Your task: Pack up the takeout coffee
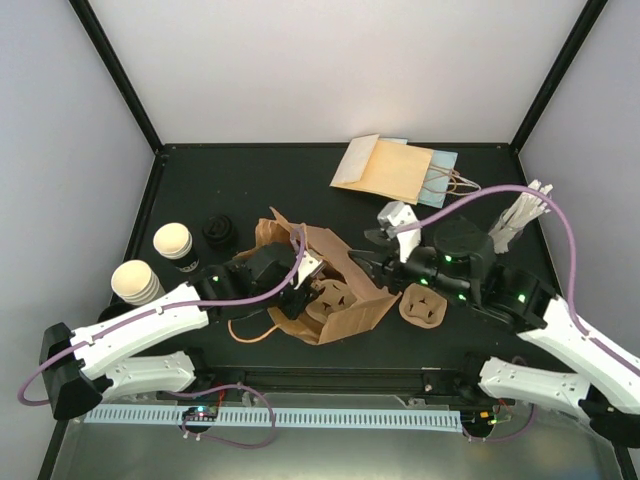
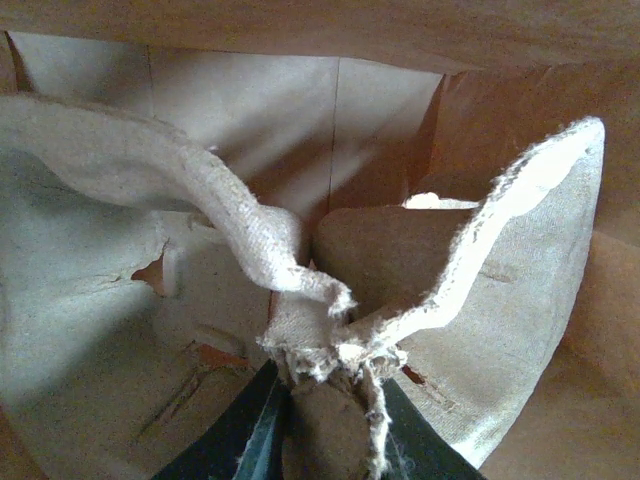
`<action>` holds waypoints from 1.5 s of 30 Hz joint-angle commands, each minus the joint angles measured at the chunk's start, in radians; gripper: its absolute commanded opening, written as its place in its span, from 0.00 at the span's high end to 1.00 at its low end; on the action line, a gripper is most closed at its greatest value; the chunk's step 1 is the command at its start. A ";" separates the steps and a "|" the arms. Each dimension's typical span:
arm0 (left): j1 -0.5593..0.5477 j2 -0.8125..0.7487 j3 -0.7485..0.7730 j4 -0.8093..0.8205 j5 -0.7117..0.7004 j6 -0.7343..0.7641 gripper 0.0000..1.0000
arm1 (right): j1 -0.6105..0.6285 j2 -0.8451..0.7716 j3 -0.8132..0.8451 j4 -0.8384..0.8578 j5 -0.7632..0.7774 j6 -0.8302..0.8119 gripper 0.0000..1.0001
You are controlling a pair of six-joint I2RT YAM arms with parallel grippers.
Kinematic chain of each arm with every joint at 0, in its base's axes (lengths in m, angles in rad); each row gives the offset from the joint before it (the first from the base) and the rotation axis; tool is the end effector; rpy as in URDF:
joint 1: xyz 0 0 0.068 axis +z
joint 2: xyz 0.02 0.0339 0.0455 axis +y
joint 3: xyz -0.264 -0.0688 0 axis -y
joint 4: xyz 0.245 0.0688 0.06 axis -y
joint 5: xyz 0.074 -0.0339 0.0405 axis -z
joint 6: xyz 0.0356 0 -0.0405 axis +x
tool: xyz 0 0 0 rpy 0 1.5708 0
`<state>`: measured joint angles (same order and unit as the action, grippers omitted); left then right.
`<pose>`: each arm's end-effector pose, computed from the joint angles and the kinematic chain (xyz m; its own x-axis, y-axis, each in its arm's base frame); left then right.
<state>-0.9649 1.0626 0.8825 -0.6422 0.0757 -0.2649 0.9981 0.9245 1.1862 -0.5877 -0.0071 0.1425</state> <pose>0.1218 -0.1806 0.2790 -0.6250 0.4437 -0.6423 0.7101 0.6649 -0.2317 0.1006 0.1564 0.4105 -0.2917 -0.1903 -0.9374 -0.8109 0.5690 0.1368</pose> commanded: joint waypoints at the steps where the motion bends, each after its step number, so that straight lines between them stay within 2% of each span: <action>1: -0.011 -0.001 -0.005 0.012 -0.006 -0.013 0.83 | -0.008 -0.075 -0.052 -0.032 0.068 0.059 0.44; 4: -0.011 -0.002 -0.005 0.013 -0.004 -0.015 0.83 | -0.091 -0.062 -0.057 -0.074 0.083 0.110 0.44; 11: -0.015 -0.004 -0.010 0.015 -0.001 -0.022 0.83 | -0.444 0.126 -0.024 -0.183 -0.102 0.211 0.45; 15: -0.023 -0.007 -0.010 0.014 -0.008 -0.030 0.83 | -0.553 0.302 -0.040 -0.200 -0.156 0.235 0.55; 19: -0.037 -0.012 -0.013 0.010 -0.022 -0.040 0.83 | -0.561 0.451 -0.039 -0.185 -0.137 0.205 0.66; 26: -0.066 -0.024 -0.028 0.016 -0.043 -0.054 0.83 | -0.549 0.706 -0.003 -0.164 -0.301 0.075 0.90; 34: -0.079 -0.001 -0.055 0.073 -0.054 -0.071 0.83 | -0.520 0.849 0.021 -0.131 -0.440 0.011 0.91; 45: -0.081 0.075 -0.032 0.105 -0.110 -0.071 0.83 | -0.467 0.906 0.047 -0.115 -0.487 -0.004 0.89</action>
<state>-1.0420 1.1027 0.8280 -0.5655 0.0010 -0.3233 0.5114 1.8183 1.2118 -0.7155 -0.4171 0.1501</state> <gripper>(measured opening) 0.170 0.105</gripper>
